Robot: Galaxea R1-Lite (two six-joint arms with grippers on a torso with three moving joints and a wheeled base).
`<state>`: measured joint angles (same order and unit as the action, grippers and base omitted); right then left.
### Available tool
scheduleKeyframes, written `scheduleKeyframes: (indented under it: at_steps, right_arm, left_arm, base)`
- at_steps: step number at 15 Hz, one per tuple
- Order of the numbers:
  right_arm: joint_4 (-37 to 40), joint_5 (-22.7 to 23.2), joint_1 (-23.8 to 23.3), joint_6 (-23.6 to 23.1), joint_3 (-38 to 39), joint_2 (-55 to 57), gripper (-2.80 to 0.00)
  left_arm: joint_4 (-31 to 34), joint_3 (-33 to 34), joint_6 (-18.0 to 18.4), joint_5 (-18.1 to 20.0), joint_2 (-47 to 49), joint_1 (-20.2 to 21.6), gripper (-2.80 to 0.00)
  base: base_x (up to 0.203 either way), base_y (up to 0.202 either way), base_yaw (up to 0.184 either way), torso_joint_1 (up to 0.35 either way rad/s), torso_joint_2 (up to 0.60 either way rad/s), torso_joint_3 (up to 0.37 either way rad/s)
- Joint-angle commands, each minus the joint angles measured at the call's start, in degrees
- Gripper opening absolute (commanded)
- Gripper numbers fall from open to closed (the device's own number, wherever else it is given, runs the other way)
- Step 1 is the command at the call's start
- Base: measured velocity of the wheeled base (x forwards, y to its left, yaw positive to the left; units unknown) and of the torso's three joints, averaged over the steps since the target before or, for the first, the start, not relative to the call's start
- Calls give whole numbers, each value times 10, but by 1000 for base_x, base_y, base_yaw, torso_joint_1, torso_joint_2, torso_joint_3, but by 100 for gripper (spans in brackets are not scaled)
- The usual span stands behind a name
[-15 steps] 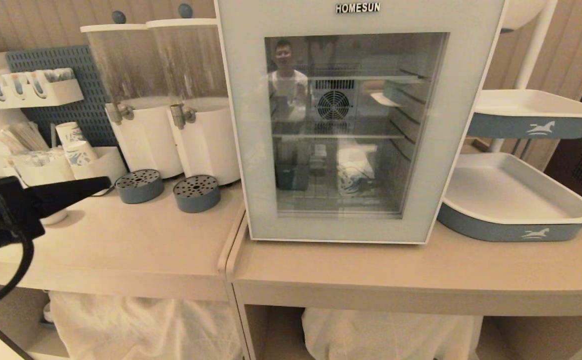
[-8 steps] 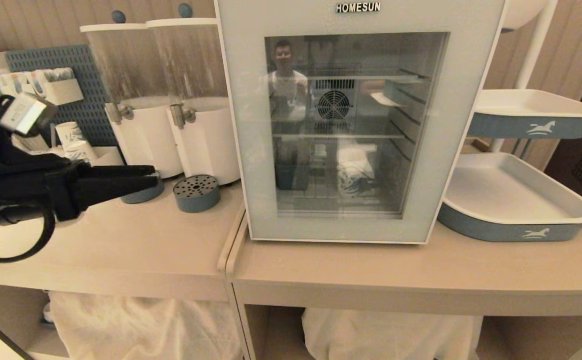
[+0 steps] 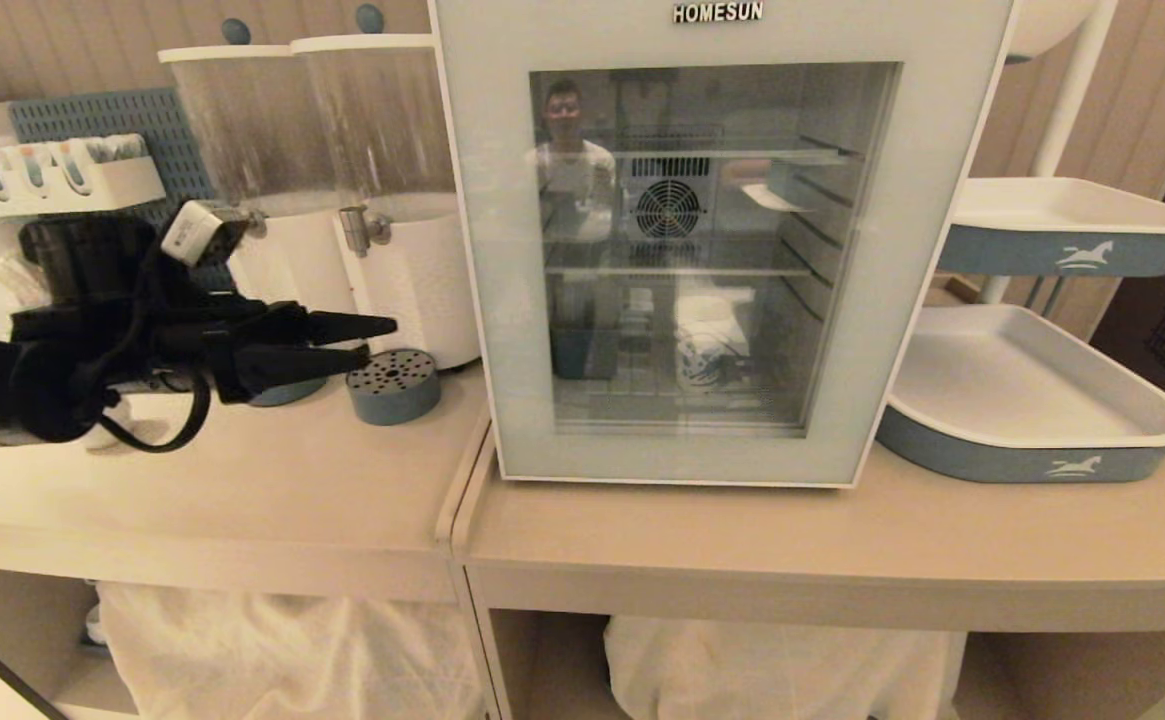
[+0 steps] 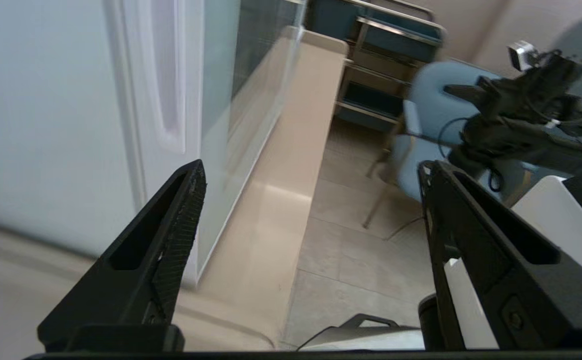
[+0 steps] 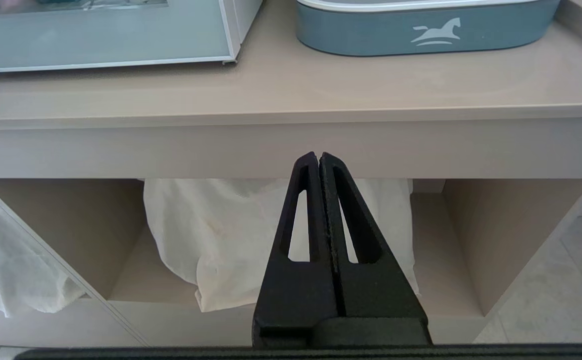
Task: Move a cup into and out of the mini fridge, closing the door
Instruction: Open the freezer door
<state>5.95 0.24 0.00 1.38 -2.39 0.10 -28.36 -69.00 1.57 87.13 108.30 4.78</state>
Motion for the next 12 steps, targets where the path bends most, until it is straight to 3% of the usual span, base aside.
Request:
scheduleKeyframes:
  at_steps: [1,5,8,12]
  right_arm:
    - [0,0,0,0,0,1,-280]
    - [0,0,0,1,0,1,-280]
    - [0,0,0,2,0,1,-280]
    - [0,0,0,2,0,1,-280]
  left_arm:
    - [-1,-32,-3,5,37,-17,0]
    - [1,-123,-11,5,80,-83,0]
    - [-2,-141,-35,5,95,-104,0]
    - [-4,-143,-36,5,98,-100,0]
  base:
    - [0,0,0,0,0,0]
    - [0,0,0,0,0,0]
    - [0,0,0,0,0,0]
    - [0,0,0,0,0,0]
